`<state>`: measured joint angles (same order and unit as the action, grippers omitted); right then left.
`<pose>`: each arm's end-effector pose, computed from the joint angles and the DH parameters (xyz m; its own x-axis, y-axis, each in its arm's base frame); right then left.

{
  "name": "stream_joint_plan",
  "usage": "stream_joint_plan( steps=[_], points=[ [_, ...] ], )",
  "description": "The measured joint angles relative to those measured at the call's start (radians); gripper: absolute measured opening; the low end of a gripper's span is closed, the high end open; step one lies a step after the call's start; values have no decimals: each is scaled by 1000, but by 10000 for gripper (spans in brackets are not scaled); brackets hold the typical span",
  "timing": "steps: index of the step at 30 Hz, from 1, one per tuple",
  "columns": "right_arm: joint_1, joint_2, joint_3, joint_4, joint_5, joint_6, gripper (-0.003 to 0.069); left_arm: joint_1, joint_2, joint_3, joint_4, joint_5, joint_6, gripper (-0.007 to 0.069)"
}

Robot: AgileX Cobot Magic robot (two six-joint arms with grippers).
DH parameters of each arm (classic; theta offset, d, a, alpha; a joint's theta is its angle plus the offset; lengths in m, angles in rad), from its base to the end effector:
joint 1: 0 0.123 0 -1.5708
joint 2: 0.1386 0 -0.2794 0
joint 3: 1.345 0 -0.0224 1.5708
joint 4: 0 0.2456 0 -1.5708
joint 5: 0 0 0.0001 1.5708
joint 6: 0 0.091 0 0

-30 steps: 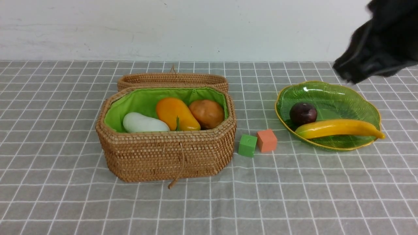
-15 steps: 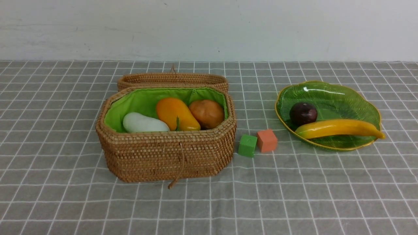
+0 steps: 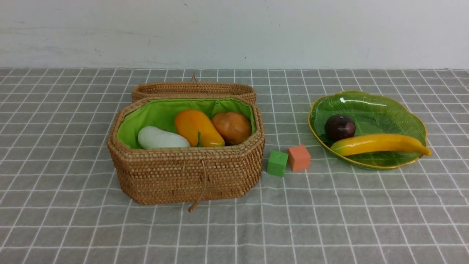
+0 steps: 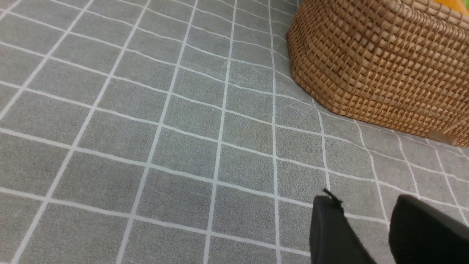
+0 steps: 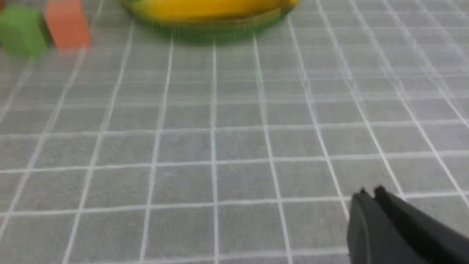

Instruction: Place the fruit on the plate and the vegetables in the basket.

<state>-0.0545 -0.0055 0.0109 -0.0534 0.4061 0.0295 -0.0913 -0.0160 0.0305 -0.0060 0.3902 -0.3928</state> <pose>0.0521 -0.0048 0.1734 -0.3191 -0.0022 -0.9477 0.0682 0.9974 -0.0253 0.0522 -0.0050 0.1688 -0.3228 -0.3600 -0.8754 -0.0346 0.9287 -0.3692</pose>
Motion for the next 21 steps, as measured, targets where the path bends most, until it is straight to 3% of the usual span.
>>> stream_joint_plan(
  steps=[21],
  points=[
    [-4,-5,5,4,-23,0,40,0,0,0,0,0,0,238]
  ],
)
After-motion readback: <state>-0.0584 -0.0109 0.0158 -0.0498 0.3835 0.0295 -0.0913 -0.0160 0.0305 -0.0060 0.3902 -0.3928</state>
